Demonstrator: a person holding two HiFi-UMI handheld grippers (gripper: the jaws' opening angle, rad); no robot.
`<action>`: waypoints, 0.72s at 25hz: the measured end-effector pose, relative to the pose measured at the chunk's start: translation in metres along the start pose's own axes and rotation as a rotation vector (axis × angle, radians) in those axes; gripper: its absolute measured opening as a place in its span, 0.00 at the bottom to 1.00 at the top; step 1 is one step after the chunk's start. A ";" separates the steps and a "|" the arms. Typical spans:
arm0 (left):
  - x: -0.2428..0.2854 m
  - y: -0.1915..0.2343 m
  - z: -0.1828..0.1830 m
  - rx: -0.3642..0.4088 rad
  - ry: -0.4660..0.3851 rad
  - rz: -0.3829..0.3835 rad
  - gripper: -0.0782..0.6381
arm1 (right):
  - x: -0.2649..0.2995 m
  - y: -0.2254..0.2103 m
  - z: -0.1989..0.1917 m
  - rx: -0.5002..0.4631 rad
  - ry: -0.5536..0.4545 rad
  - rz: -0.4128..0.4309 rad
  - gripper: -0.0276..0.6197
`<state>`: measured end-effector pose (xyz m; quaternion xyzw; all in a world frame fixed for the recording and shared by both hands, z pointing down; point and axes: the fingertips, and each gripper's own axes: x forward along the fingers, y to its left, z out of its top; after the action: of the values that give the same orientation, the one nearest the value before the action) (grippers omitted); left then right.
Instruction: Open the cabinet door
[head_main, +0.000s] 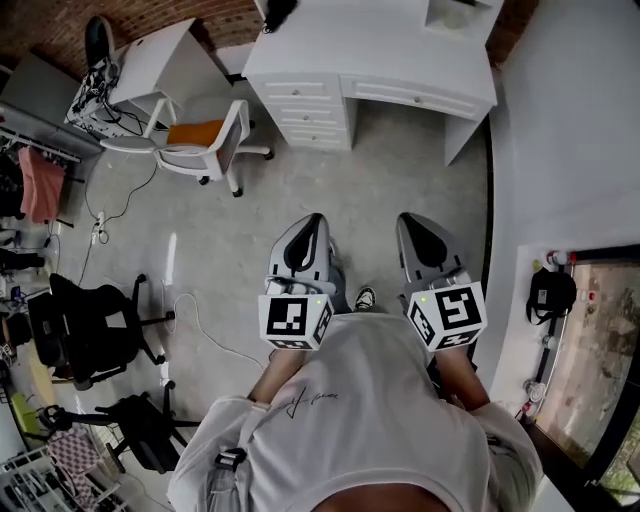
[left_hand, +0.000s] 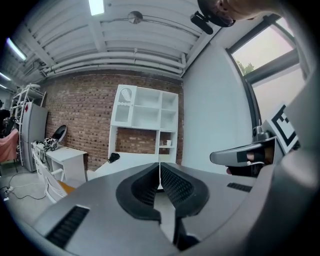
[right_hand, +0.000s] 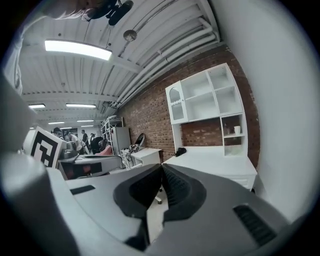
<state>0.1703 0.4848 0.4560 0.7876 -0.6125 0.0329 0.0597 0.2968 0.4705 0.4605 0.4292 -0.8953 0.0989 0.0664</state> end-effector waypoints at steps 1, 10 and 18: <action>0.005 0.003 -0.002 -0.008 0.004 -0.007 0.13 | 0.005 0.001 0.000 -0.016 0.008 0.001 0.08; 0.059 0.054 0.017 -0.018 -0.011 -0.007 0.13 | 0.080 0.001 0.022 -0.062 0.048 0.050 0.08; 0.110 0.123 0.041 -0.030 -0.033 0.007 0.13 | 0.168 0.005 0.047 -0.105 0.079 0.097 0.08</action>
<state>0.0778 0.3435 0.4359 0.7849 -0.6165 0.0108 0.0609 0.1865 0.3358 0.4482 0.3770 -0.9157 0.0717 0.1193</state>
